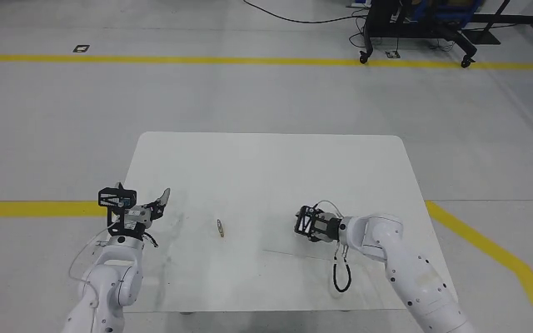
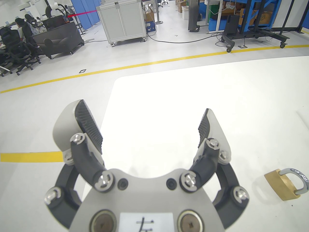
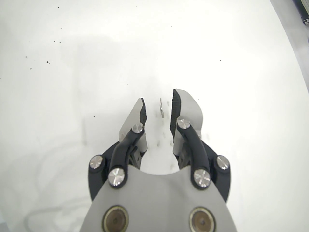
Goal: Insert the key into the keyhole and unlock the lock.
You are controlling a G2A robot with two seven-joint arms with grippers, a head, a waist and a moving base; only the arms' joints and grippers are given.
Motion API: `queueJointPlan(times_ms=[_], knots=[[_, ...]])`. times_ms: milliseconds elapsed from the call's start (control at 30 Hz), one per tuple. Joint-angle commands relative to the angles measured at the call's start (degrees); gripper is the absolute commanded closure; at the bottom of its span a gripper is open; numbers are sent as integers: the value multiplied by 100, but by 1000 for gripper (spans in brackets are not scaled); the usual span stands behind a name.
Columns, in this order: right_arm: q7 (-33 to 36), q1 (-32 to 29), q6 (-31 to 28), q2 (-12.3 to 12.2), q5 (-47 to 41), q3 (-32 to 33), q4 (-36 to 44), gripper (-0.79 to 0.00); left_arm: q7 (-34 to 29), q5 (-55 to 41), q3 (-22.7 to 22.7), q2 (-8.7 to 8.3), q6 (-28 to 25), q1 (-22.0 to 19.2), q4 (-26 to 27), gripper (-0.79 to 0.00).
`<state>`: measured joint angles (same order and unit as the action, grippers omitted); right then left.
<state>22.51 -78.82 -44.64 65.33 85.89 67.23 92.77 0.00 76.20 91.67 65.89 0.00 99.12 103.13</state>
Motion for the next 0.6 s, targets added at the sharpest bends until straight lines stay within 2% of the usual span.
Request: queueJointPlan(times_ms=[0,267,467,567], knots=[[-12,33,40,8,-60,-52,-28,0,0,0,0,0,0,0,0,-785],[-508,-69,48,-46,-81,75,60,0,0,0,0,0,0,0,0,-785],[-1313,-224,-48,-114,-338,405,-67,0,0,0,0,0,0,0,0,-785],[-1344,-234,-50,-119,-349,428,-83,0,0,0,0,0,0,0,0,-785]])
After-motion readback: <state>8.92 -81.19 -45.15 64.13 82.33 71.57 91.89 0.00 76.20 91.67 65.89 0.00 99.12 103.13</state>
